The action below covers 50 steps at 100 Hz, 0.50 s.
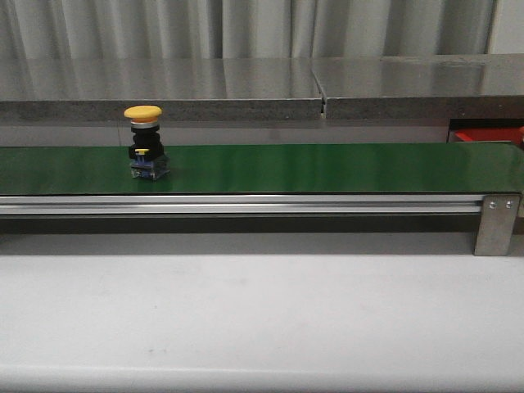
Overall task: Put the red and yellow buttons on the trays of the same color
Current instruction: 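Set the red button on the belt and open the left gripper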
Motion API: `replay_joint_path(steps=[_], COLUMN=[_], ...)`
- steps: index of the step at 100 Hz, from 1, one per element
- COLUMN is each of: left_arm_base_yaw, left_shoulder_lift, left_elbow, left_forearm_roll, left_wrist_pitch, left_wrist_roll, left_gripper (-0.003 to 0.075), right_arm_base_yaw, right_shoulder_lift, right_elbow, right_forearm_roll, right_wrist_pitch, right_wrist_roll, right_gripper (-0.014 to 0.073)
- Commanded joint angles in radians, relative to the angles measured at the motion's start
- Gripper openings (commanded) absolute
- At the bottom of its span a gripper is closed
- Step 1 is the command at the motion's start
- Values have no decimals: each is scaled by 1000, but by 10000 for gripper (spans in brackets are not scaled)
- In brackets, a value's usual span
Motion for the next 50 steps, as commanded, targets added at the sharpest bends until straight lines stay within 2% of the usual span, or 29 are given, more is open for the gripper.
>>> replay_joint_path(steps=[1, 14, 20, 50], left_arm_base_yaw=[-8, -8, -8, -8], left_shoulder_lift=[-51, -49, -49, -81], left_elbow=[-27, -27, -27, -32], left_forearm_roll=[-28, -28, -28, -17], left_wrist_pitch=[-14, -10, -10, 6], left_wrist_roll=[3, 3, 3, 3], left_gripper=[372, 499, 524, 529], right_arm_base_yaw=[2, 2, 2, 2], right_shoulder_lift=[2, 2, 2, 2], right_elbow=[-25, -25, -25, -25], right_forearm_roll=[15, 15, 15, 15], right_wrist_pitch=[-57, -56, -56, -56], right_wrist_roll=[-10, -10, -10, -10], right_gripper=[-76, -76, -76, -76])
